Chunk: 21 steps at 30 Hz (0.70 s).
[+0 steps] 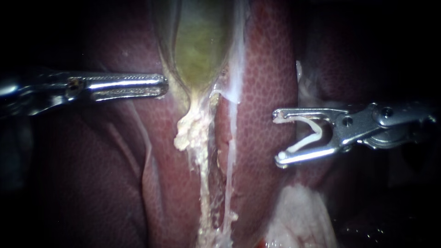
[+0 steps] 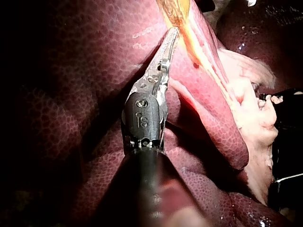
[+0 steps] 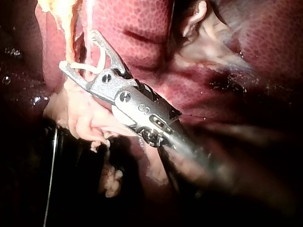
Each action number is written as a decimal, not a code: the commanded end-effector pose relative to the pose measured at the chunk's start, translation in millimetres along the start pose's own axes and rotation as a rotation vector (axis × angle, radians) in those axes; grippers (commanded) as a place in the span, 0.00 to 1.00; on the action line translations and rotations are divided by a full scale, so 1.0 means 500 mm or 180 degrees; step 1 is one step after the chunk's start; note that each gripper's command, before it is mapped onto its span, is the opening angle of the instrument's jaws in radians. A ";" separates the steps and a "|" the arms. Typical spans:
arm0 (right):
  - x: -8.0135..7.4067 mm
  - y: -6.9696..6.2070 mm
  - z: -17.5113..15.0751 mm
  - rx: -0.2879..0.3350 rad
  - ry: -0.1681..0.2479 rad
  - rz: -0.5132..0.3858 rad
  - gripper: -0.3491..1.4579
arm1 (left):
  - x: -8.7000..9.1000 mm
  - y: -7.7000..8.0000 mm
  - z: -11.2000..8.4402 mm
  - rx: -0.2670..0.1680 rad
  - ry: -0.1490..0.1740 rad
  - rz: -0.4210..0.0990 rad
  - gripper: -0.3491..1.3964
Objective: Grabbing gallbladder
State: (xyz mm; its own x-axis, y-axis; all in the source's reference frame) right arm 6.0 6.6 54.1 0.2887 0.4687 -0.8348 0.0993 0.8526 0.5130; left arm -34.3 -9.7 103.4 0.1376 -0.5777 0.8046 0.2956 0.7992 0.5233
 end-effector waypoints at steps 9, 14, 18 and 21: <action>0.0000 0.0000 0.0000 0.0000 0.0000 0.0000 0.52 | 0.0000 -0.0002 0.0000 -0.0001 -0.0001 0.0001 0.00; 0.0000 0.0000 0.0000 0.0000 0.0000 0.0000 0.52 | -0.0002 -0.0007 0.0000 -0.0001 -0.0001 0.0002 0.00; 0.0000 0.0000 0.0000 0.0000 0.0000 0.0000 0.52 | -0.0007 -0.0017 -0.0002 0.0001 -0.0001 0.0002 0.01; 0.0000 0.0000 -0.0001 0.0001 0.0000 0.0000 0.52 | -0.0007 -0.0027 -0.0010 0.0009 -0.0001 0.0007 0.17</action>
State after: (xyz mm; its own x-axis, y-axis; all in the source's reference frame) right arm 5.9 6.6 54.1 0.2889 0.4685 -0.8349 0.0997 0.8526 0.5129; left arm -34.3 -10.8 102.2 0.1389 -0.5759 0.8056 0.2898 0.8016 0.5230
